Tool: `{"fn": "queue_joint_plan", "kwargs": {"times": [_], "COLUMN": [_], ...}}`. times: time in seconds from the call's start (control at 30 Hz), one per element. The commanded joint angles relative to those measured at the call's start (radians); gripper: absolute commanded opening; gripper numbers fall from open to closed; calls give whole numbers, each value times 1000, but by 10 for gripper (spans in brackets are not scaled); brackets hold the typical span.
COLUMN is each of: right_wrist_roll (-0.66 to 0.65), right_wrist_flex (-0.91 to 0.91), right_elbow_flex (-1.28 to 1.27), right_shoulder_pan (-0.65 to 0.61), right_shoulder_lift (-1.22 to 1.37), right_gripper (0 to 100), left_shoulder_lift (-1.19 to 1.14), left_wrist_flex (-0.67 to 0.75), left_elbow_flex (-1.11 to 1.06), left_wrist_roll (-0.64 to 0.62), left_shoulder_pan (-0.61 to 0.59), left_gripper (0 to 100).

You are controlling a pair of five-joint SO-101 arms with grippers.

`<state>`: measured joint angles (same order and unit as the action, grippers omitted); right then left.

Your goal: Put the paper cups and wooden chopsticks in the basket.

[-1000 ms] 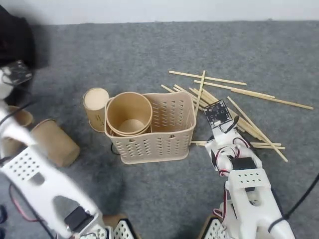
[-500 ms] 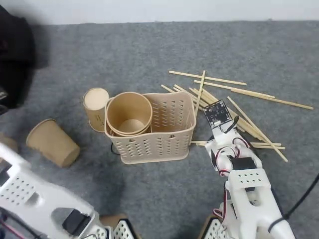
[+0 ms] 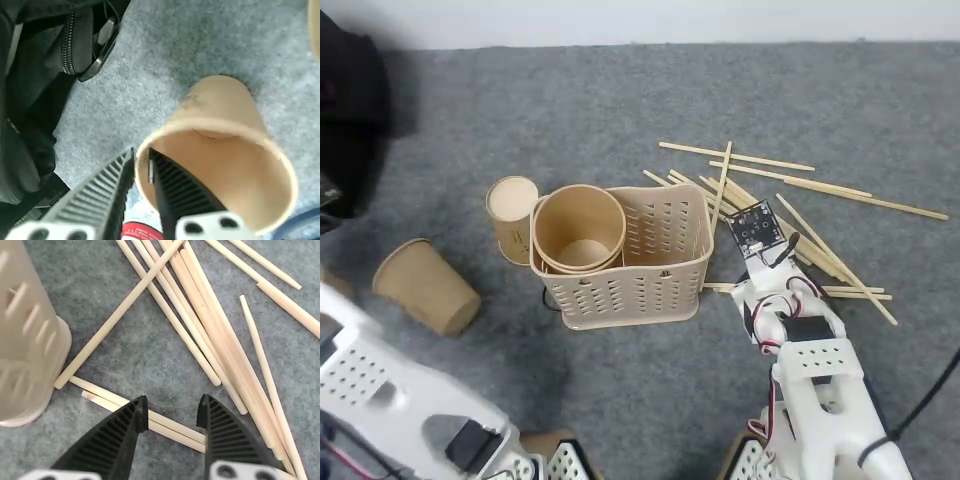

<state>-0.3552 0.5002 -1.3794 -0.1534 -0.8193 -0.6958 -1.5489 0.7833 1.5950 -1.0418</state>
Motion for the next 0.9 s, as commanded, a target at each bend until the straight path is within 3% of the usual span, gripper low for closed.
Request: {"fn": "queue_joint_plan", "kwargs": {"times": [0.0,0.2,0.3,0.87], "right_wrist_roll": [-14,-14,-14,-14], "right_wrist_flex": [-18,-18,-16,-13], "right_elbow_flex": [5,5,3,2], "right_shoulder_pan": [-10,-8,-7,-7], "right_shoulder_lift": [2,2,2,2], "right_gripper": [180,180,180,180], "left_shoulder_lift": [5,6,48,574], "left_wrist_flex": [-25,-215,-210,-203], "left_elbow_flex": [24,101,127,-245], "left_wrist_roll": [-15,-26,-114,-120], "left_shoulder_pan": [14,51,60,184], "left_gripper": [10,9,9,9]}}
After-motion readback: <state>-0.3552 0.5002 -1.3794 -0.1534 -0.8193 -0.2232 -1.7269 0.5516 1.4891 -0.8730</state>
